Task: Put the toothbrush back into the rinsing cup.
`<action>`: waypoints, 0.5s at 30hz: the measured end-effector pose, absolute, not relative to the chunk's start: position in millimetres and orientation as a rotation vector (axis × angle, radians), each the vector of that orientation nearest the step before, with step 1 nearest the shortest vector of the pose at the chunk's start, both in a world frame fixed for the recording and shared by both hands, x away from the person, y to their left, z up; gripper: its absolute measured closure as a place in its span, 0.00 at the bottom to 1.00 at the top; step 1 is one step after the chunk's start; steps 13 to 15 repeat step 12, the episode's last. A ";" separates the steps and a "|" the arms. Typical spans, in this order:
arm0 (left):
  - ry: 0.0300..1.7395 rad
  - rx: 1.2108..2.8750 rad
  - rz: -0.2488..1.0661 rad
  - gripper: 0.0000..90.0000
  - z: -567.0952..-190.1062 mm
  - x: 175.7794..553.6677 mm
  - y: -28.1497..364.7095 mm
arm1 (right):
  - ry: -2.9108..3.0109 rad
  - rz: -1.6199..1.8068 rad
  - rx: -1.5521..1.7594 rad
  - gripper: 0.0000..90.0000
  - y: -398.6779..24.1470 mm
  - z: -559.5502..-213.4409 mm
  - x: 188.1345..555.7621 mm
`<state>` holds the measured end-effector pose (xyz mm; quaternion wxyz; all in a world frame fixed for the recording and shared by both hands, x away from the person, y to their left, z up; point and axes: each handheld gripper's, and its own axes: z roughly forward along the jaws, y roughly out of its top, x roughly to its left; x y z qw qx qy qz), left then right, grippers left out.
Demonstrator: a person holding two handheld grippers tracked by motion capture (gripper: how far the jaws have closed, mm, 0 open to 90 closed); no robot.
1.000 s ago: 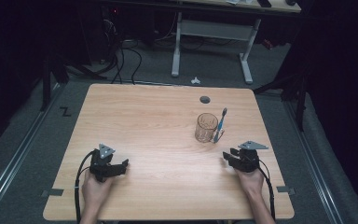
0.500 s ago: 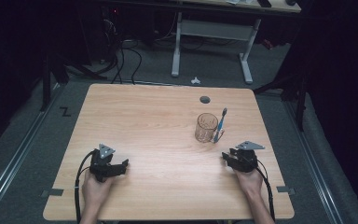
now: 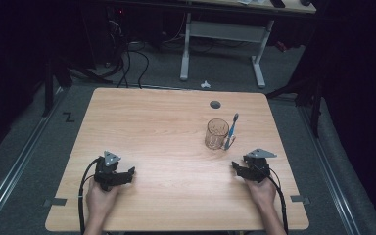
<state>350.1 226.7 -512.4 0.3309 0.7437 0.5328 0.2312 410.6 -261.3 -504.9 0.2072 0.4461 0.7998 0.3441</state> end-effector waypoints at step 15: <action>1.393 1.944 0.604 0.20 -512.4 350.1 226.8 | 2.234 0.961 1.242 0.45 -261.2 -504.9 410.7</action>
